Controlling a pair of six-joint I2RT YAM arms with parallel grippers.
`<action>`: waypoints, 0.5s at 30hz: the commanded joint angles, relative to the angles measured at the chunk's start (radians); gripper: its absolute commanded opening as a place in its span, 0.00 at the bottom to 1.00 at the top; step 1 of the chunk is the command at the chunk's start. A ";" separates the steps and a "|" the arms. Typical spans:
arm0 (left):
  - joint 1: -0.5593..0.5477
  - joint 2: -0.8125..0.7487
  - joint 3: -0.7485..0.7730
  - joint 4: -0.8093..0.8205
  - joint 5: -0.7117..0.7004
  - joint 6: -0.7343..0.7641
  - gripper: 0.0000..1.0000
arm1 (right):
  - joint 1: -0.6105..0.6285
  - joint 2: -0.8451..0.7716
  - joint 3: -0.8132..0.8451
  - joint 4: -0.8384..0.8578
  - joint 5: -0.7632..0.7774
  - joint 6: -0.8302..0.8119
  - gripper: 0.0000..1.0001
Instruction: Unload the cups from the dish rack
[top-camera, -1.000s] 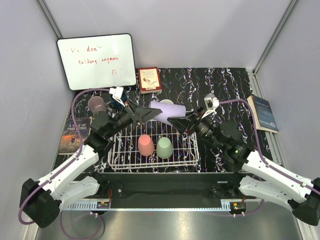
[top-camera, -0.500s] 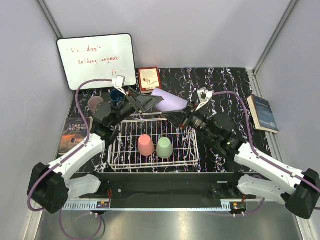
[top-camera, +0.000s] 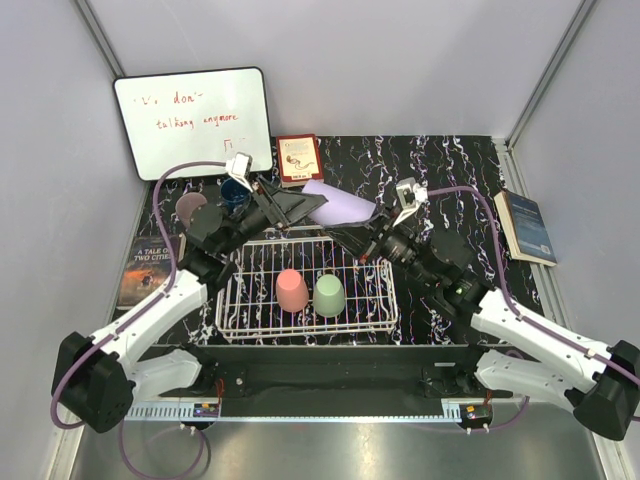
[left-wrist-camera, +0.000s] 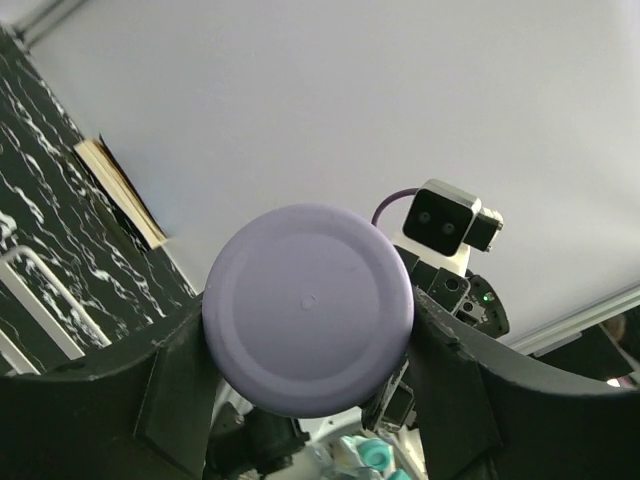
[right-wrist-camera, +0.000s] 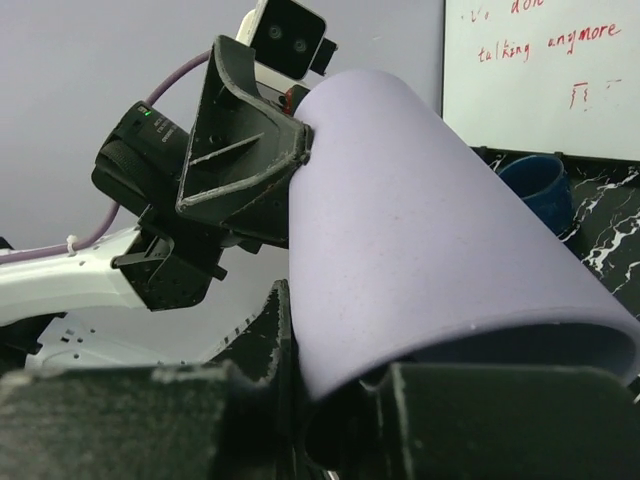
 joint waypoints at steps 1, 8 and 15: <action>-0.053 -0.051 -0.061 -0.066 0.073 0.140 0.00 | 0.043 -0.001 -0.018 -0.018 -0.049 0.004 0.00; -0.051 -0.094 -0.075 -0.176 0.026 0.189 0.37 | 0.043 -0.052 -0.025 -0.058 -0.021 -0.001 0.00; -0.018 -0.134 0.054 -0.435 -0.105 0.327 0.99 | 0.043 -0.173 0.018 -0.265 0.107 -0.082 0.00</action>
